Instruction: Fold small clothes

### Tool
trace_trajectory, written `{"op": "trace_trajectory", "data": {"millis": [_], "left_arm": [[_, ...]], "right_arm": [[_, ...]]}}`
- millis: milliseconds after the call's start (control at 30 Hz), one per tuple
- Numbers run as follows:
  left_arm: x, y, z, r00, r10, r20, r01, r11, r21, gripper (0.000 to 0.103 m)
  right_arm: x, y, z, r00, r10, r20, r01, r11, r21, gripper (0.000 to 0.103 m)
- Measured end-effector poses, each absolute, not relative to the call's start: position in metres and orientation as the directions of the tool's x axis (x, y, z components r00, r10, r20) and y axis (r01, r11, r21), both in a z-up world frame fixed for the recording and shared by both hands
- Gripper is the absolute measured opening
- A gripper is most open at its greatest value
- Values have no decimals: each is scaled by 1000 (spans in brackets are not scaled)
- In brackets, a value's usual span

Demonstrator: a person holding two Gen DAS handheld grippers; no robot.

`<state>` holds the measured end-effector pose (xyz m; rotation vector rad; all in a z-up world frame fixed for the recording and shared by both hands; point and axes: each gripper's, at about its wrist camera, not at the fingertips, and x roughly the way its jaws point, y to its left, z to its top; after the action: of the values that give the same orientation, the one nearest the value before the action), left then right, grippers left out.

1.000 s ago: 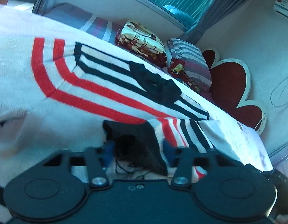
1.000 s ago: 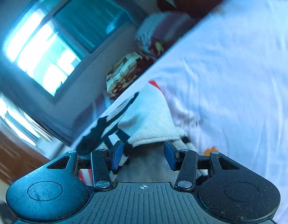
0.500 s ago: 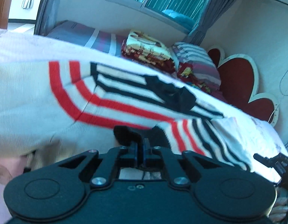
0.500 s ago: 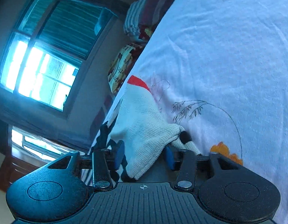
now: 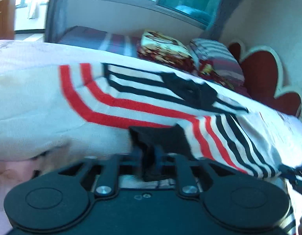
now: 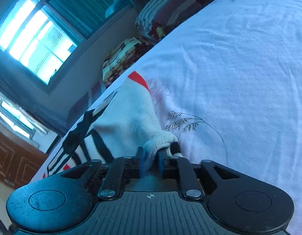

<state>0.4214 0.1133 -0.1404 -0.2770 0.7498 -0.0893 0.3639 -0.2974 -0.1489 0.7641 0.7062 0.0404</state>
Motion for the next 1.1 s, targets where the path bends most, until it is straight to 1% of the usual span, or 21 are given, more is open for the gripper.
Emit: {"op": "trace_trajectory", "data": {"millis": [33, 67, 100, 167, 233, 267, 367, 400, 467, 500, 533, 567, 633, 667, 767, 900, 967, 1000, 1033, 1067, 1100], "left_arm": [[416, 115, -135, 750, -134, -648, -45, 967, -252, 61], [409, 115, -127, 777, -77, -625, -67, 977, -204, 70], [404, 112, -120, 798, -60, -600, -56, 983, -174, 69], [405, 95, -110, 810, -109, -577, 11, 985, -171, 66], [410, 65, -107, 810, -162, -564, 101, 985, -138, 66], [412, 48, -108, 807, -181, -562, 141, 983, -114, 68], [422, 10, -124, 776, -227, -588, 219, 972, -86, 71], [424, 4, -131, 767, -220, -603, 220, 973, -75, 71], [425, 5, -141, 752, -191, -631, 203, 978, -54, 71], [425, 11, -146, 746, -169, -644, 183, 982, -45, 71], [423, 18, -148, 750, -166, -640, 174, 983, -51, 71], [420, 25, -149, 755, -168, -634, 168, 984, -61, 72], [417, 32, -146, 764, -141, -630, 136, 989, -56, 69], [417, 32, -143, 776, -124, -619, 113, 992, -57, 68], [426, 27, -132, 795, -114, -596, 91, 993, -68, 68], [447, 18, -130, 795, -81, -602, 44, 996, -75, 66], [455, 17, -131, 795, -36, -605, -6, 998, -67, 62], [459, 18, -132, 792, -12, -610, -34, 997, -63, 62], [462, 20, -133, 784, 6, -621, -58, 996, -65, 62], [463, 23, -135, 778, 20, -628, -80, 994, -68, 61], [463, 27, -136, 775, 37, -630, -100, 993, -65, 62]], "right_arm": [[356, -296, -139, 792, 259, -553, 183, 763, 619, 22], [349, -292, -128, 814, 233, -532, 150, 800, 581, 22], [343, -288, -119, 830, 217, -514, 118, 833, 541, 22], [348, -275, -110, 832, 216, -512, 63, 878, 474, 22], [364, -254, -111, 814, 229, -534, 3, 917, 399, 22], [373, -242, -115, 797, 242, -554, -26, 929, 369, 22], [388, -213, -128, 770, 258, -584, -108, 954, 280, 22], [391, -211, -134, 770, 240, -591, -117, 964, 238, 22], [392, -220, -148, 773, 172, -611, -80, 981, 175, 22], [392, -231, -155, 771, 165, -615, -61, 981, 187, 19], [392, -245, -160, 771, 191, -608, -59, 971, 231, 11], [391, -254, -162, 766, 212, -607, -63, 964, 257, 9], [393, -258, -158, 764, 236, -601, -93, 961, 259, 10], [394, -260, -154, 775, 247, -581, -97, 956, 276, 10], [416, -274, -146, 784, 305, -540, -107, 924, 367, 10], [460, -295, -141, 791, 303, -532, -78, 912, 404, 10], [481, -306, -140, 785, 316, -533, -78, 904, 421, 11], [490, -310, -141, 782, 312, -540, -74, 906, 417, 19], [498, -315, -141, 776, 309, -550, -65, 906, 418, 43], [504, -319, -142, 774, 315, -549, -62, 901, 429, 52], [509, -324, -144, 777, 323, -541, -64, 895, 442, 55]]}}
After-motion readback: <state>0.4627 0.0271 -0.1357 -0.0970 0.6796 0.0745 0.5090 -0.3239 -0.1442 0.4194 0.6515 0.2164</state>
